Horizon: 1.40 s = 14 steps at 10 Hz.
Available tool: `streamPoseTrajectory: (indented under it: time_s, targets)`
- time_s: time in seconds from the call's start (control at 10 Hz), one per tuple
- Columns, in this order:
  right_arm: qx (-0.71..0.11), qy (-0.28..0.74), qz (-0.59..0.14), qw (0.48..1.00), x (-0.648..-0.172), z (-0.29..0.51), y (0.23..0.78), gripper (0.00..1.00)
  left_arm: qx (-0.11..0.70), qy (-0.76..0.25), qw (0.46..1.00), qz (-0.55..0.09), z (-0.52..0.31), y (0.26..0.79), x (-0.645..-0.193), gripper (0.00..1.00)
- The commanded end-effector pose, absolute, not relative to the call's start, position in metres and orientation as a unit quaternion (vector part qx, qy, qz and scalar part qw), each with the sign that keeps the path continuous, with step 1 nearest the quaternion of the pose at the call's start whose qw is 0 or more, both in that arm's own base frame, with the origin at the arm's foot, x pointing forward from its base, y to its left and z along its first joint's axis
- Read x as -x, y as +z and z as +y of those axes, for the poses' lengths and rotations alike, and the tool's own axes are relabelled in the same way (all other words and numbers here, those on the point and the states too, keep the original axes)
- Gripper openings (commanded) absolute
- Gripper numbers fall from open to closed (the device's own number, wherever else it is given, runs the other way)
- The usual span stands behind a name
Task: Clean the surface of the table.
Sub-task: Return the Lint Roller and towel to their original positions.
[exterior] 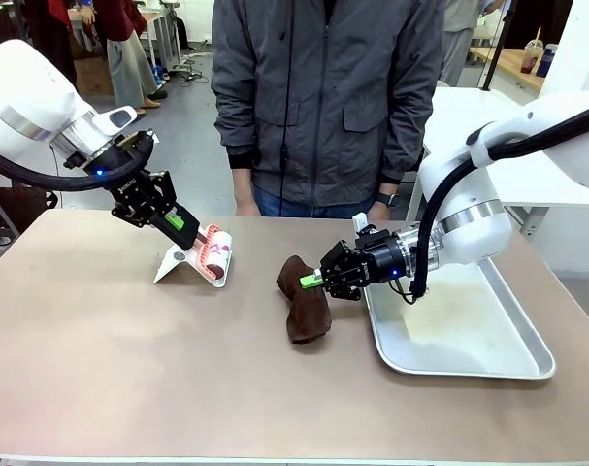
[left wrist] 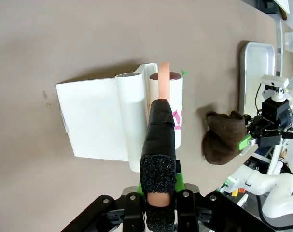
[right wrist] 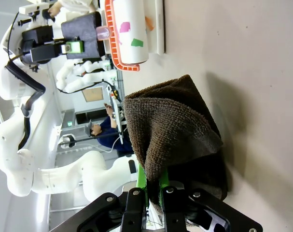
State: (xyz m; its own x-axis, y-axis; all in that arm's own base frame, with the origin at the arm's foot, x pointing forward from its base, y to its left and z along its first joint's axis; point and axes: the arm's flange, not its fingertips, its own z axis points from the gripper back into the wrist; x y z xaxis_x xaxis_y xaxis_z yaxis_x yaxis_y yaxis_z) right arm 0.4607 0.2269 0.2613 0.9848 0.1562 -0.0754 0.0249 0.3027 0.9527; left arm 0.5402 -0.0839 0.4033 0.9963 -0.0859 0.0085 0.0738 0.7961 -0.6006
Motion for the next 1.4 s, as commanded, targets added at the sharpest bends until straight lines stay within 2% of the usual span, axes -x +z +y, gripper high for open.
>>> streamPoseTrajectory:
  time_s: [0.0,0.7,0.8,1.3]
  targets:
    - [-0.589,0.045,0.074,0.803,-0.458,0.228,0.265,0.11,0.297,-0.029,0.955,0.007,-0.09,0.402,-0.54,0.22]
    - [-0.589,0.045,0.074,0.803,-0.458,0.228,0.265,0.11,0.268,-0.006,0.963,0.021,-0.106,0.4,-0.544,0.22]
    - [-0.589,0.045,0.074,0.803,-0.458,0.228,0.265,0.11,0.299,-0.018,0.954,0.02,-0.1,0.397,-0.543,0.22]
    - [-0.589,0.045,0.074,0.803,-0.458,0.228,0.265,0.11,0.299,-0.018,0.954,0.02,-0.1,0.397,-0.543,0.22]
